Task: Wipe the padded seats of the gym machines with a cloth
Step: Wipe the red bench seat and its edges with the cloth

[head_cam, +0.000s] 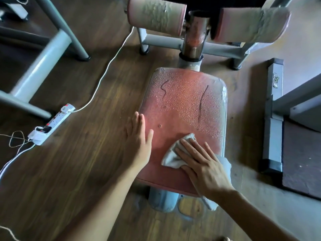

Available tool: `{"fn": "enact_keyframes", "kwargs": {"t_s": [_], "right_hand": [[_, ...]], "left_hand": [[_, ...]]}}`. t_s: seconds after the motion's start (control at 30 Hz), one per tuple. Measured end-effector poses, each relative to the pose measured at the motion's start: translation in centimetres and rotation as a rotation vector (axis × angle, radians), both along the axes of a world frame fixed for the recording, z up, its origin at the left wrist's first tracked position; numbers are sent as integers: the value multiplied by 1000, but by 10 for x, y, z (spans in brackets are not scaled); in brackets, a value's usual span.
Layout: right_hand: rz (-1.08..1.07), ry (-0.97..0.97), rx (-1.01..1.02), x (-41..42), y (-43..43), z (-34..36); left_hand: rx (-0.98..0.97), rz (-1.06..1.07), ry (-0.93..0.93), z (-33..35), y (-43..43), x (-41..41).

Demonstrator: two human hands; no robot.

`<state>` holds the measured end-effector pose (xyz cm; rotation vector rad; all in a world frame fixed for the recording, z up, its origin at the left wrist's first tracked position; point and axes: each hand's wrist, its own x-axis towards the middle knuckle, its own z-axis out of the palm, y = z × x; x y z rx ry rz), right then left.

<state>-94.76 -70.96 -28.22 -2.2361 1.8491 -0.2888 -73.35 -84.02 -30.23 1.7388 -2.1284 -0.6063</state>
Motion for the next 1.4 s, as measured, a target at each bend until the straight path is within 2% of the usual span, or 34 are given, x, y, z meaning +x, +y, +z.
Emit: {"fn": "enact_keyframes", "kwargs": {"t_s": [0.07, 0.2, 0.4, 0.6, 0.73, 0.87, 1.03, 1.17, 1.3, 1.4], "right_hand": [[-21, -2, 22, -6, -13, 1], [43, 7, 42, -32, -60, -2], [172, 64, -8, -81, -161, -9], [47, 18, -29, -109, -235, -6], [35, -27, -86, -108, -228, -9], [27, -73, -78, -97, -177, -9], [273, -99, -68, -82, -89, -8], [366, -39, -67, -108, -120, -11], [203, 40, -62, -131, -178, -9], [36, 20, -35, -133, -211, -6]], "left_hand": [[-74, -1, -124, 5, -3, -15], [-132, 35, -239, 0, -3, -22], [-116, 1, -295, 1, -7, -23], [-124, 12, -287, 2, -6, -23], [-111, 12, -289, 3, -5, -23], [-102, 7, -311, 3, -7, -24], [-96, 5, -304, 3, -8, -23], [-106, 0, -291, 3, -8, -23], [-135, -6, -286, 1, -8, -23], [-142, 2, -267, 0, -7, -24]]}}
